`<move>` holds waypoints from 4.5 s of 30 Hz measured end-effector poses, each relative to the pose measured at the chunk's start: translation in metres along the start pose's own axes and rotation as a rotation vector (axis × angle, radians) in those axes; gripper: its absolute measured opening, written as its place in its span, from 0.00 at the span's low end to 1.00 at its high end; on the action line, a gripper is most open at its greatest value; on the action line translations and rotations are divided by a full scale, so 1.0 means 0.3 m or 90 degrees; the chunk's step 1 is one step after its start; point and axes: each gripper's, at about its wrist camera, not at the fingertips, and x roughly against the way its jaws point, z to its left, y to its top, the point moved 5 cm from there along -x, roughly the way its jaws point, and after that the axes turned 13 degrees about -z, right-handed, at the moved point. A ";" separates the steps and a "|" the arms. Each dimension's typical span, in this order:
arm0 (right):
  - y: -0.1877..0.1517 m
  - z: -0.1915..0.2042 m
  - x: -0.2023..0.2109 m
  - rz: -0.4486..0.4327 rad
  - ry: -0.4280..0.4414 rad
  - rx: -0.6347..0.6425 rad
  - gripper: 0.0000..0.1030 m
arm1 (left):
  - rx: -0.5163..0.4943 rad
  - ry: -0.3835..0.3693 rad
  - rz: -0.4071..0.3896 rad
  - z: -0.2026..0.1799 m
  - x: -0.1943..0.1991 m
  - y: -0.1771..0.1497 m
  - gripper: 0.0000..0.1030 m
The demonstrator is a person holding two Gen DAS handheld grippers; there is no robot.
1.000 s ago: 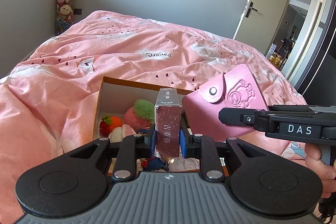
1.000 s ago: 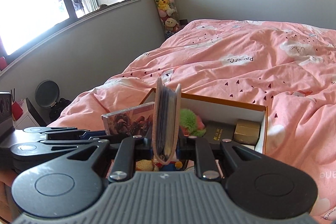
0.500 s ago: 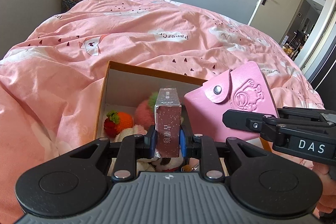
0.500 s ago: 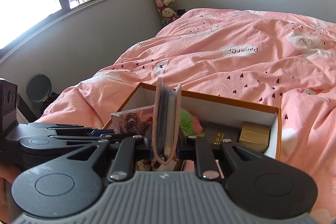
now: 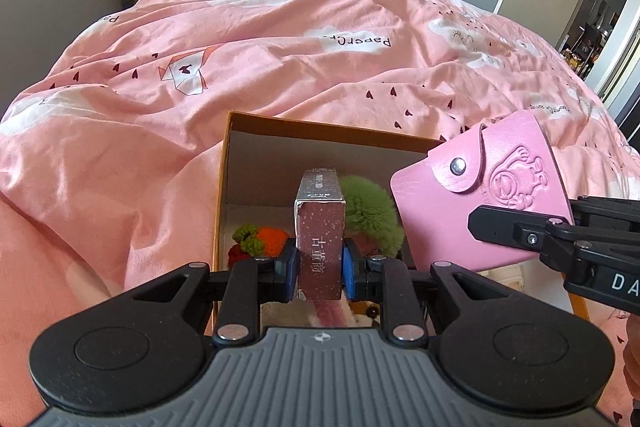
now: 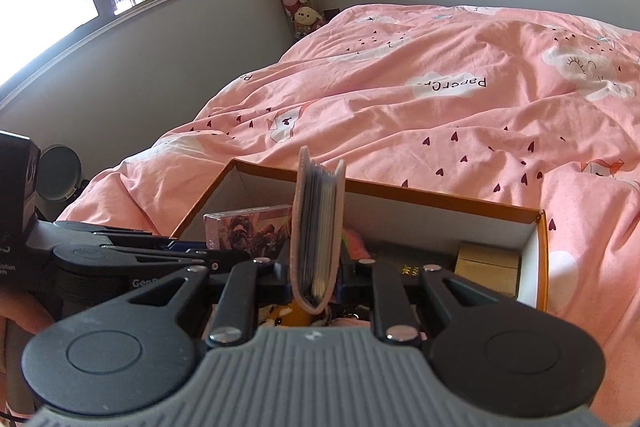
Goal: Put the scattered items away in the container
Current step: 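Lift the lipstick box with left gripper while right carries the card case over the box, then lower the lipstick box into the box with left gripper while right lowers the card case, then open both grippers to release the lipstick box and card case inside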
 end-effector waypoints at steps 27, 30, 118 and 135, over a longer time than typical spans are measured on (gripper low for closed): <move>-0.002 0.011 -0.039 -0.001 0.010 0.006 0.19 | -0.033 -0.001 0.000 0.005 -0.002 0.012 0.29; 0.009 0.023 -0.047 -0.005 0.012 0.003 0.19 | -0.016 -0.004 -0.015 0.017 0.035 0.015 0.29; -0.001 0.155 0.124 -0.043 -0.065 0.090 0.30 | 0.029 -0.001 -0.152 -0.081 0.361 -0.041 0.28; -0.179 0.037 0.282 -0.084 -0.185 0.023 0.44 | -0.006 0.026 -0.195 -0.188 0.355 -0.108 0.56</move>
